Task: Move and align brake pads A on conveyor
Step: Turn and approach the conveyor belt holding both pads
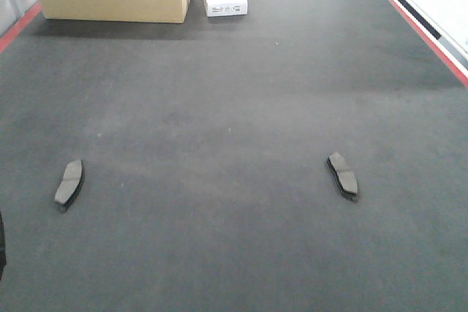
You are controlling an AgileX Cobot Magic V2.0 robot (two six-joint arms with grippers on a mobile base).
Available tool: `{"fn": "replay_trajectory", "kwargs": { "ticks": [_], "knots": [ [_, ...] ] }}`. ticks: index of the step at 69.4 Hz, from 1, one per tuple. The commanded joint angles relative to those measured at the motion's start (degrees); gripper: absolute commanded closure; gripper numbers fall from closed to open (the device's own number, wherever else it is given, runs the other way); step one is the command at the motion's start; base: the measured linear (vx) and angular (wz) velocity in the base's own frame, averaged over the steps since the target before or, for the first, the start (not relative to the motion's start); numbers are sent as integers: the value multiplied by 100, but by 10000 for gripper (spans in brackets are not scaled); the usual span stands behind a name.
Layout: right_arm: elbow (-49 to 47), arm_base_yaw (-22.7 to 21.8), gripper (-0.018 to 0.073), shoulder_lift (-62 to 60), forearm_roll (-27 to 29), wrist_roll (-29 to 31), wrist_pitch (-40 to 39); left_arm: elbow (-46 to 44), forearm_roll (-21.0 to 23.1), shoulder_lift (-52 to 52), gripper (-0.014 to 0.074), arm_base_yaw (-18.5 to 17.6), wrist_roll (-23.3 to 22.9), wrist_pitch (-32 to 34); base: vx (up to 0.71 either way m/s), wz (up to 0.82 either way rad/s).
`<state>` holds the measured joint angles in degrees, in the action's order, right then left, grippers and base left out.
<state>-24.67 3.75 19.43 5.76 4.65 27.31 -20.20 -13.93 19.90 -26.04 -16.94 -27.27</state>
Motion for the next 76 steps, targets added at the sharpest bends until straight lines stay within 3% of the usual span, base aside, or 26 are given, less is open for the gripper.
{"fn": "replay_trajectory", "kwargs": {
  "ticks": [1, 76],
  "knots": [
    [-180, -26, 564, 63, -5, 20, -552, -173, -45, 39, 603, -26, -43, 527, 26, 0],
    [-180, -26, 564, 63, -5, 20, -552, -173, -45, 39, 603, -26, -43, 527, 6, 1]
  ]
}}
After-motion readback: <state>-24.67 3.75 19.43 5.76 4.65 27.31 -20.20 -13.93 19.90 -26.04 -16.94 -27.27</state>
